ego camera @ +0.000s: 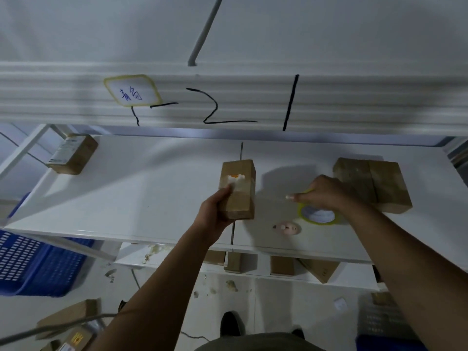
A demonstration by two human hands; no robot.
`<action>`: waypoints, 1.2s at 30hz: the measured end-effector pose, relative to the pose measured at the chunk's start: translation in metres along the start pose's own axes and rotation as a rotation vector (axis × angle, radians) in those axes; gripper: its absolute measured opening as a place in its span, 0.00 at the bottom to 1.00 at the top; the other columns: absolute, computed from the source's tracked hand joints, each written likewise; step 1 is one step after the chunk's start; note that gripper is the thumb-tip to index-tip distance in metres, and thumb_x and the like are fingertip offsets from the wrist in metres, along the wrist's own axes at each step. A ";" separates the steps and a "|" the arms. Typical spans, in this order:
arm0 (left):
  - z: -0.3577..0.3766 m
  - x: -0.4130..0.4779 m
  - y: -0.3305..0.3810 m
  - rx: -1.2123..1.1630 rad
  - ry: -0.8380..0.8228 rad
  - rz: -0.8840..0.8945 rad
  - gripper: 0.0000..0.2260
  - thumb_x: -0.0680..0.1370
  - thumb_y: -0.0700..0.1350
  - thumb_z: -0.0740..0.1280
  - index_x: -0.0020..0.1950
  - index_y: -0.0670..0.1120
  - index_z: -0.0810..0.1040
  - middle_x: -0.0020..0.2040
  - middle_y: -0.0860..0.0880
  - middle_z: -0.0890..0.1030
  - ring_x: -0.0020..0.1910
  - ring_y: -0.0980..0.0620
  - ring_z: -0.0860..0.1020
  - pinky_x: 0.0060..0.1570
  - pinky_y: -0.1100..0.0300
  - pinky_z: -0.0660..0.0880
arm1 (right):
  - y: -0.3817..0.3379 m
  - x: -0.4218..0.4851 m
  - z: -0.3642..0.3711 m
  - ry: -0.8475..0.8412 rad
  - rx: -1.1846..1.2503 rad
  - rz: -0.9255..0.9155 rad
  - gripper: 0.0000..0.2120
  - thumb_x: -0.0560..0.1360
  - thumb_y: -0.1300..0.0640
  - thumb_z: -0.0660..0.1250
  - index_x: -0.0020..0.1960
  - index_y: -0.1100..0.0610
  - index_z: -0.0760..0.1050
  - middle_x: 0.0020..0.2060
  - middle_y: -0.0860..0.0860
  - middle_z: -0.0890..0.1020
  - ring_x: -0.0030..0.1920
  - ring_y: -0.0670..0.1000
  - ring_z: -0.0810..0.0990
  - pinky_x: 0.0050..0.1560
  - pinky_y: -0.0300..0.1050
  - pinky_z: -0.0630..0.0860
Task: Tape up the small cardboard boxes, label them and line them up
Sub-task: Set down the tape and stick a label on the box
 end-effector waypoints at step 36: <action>-0.001 0.061 -0.054 1.184 0.239 0.098 0.30 0.84 0.67 0.50 0.81 0.54 0.63 0.75 0.41 0.66 0.73 0.35 0.67 0.71 0.42 0.66 | -0.054 -0.034 0.052 0.409 -0.580 -0.527 0.13 0.62 0.46 0.79 0.34 0.55 0.82 0.35 0.51 0.78 0.45 0.57 0.78 0.49 0.49 0.61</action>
Point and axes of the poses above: each hand's wrist, its own x-axis towards the middle knuckle, its own z-axis out of the palm, y = z × x, the point moved 4 cm from there along x, towards the middle knuckle
